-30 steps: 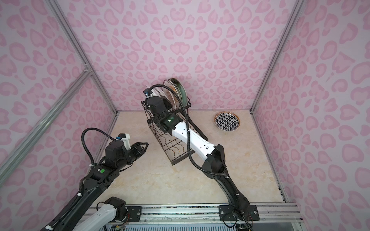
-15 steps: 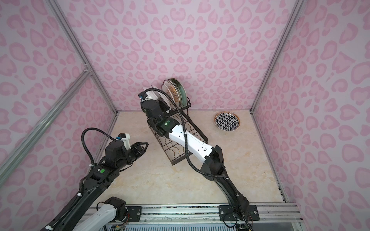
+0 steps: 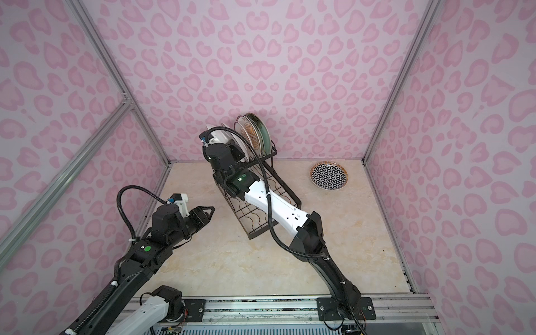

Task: Load plates into a dish rack
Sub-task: Place the plate on the dish rack.

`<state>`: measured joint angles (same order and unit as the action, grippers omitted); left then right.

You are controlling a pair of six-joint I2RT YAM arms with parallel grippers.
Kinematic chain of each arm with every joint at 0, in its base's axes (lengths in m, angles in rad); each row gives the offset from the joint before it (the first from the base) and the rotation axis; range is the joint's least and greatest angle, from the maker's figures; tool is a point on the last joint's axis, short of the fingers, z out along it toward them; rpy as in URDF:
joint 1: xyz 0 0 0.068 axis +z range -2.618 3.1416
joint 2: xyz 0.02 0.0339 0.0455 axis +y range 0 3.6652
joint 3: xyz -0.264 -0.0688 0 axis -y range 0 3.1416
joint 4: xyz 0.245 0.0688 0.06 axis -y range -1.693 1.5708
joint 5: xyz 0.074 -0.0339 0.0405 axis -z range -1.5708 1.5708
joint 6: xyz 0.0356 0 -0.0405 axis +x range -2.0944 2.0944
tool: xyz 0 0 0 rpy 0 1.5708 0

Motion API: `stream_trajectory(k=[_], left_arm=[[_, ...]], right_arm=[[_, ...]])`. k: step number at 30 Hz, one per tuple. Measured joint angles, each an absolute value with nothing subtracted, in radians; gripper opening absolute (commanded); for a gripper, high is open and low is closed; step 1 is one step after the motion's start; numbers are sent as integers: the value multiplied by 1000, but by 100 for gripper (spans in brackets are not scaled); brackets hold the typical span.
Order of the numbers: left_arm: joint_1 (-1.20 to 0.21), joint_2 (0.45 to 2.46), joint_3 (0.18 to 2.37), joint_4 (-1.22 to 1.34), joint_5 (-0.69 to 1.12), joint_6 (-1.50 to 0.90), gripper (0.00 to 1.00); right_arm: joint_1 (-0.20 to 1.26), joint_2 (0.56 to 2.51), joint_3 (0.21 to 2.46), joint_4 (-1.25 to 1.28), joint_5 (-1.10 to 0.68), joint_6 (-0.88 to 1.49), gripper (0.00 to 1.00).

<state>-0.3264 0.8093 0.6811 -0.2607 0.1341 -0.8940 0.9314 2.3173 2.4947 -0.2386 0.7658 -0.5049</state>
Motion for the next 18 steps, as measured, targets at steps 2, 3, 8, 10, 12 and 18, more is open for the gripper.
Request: stream_trajectory(k=[2, 3, 8, 10, 12, 18], left_arm=[[-326, 807, 681, -261, 134, -894, 48], [-326, 807, 681, -261, 134, -894, 48], [-326, 807, 681, -261, 134, -894, 48], [-326, 807, 681, -261, 134, -894, 48], [-326, 807, 681, -261, 134, -894, 48], [-326, 807, 681, -261, 134, -894, 48]], right_arm=[[932, 2321, 2495, -246, 765, -503, 0], [932, 2321, 2495, -251, 764, -501, 0], [933, 2329, 2497, -260, 759, -492, 0], [933, 2334, 2498, -265, 759, -492, 0], [933, 2338, 2502, -275, 756, -492, 0], [925, 2376, 2556, -289, 754, -489, 0]])
